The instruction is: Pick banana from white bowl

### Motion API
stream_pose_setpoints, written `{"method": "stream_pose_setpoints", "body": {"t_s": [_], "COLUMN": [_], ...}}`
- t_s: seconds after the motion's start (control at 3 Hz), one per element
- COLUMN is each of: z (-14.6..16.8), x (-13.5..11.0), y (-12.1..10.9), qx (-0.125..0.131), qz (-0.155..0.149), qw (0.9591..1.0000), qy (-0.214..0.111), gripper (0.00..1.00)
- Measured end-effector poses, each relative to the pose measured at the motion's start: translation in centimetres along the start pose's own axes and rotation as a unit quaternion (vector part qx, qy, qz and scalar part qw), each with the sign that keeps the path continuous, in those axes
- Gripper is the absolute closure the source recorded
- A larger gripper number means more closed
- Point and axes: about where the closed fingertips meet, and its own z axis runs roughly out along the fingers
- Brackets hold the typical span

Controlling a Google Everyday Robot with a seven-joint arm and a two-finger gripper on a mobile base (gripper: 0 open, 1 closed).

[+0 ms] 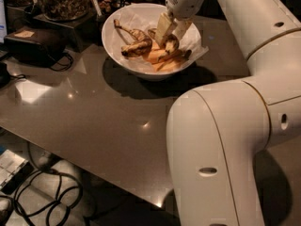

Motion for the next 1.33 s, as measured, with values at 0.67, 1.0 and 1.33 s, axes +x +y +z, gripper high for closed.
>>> {"method": "stream_pose_setpoints", "body": {"t_s": [0.67, 1.0, 1.33], "z": [0.1, 0.3, 0.5], "x": [-1.3, -1.3, -1.2], "y": [0.6, 0.6, 0.6], "qx": [0.014, 0.015, 0.014], "qz": [-0.019, -0.019, -0.018], "qw": [0.9995, 0.9995, 0.9996], "qy": [-0.022, -0.020, -0.017], "gripper": [1.00, 1.00, 1.00]}}
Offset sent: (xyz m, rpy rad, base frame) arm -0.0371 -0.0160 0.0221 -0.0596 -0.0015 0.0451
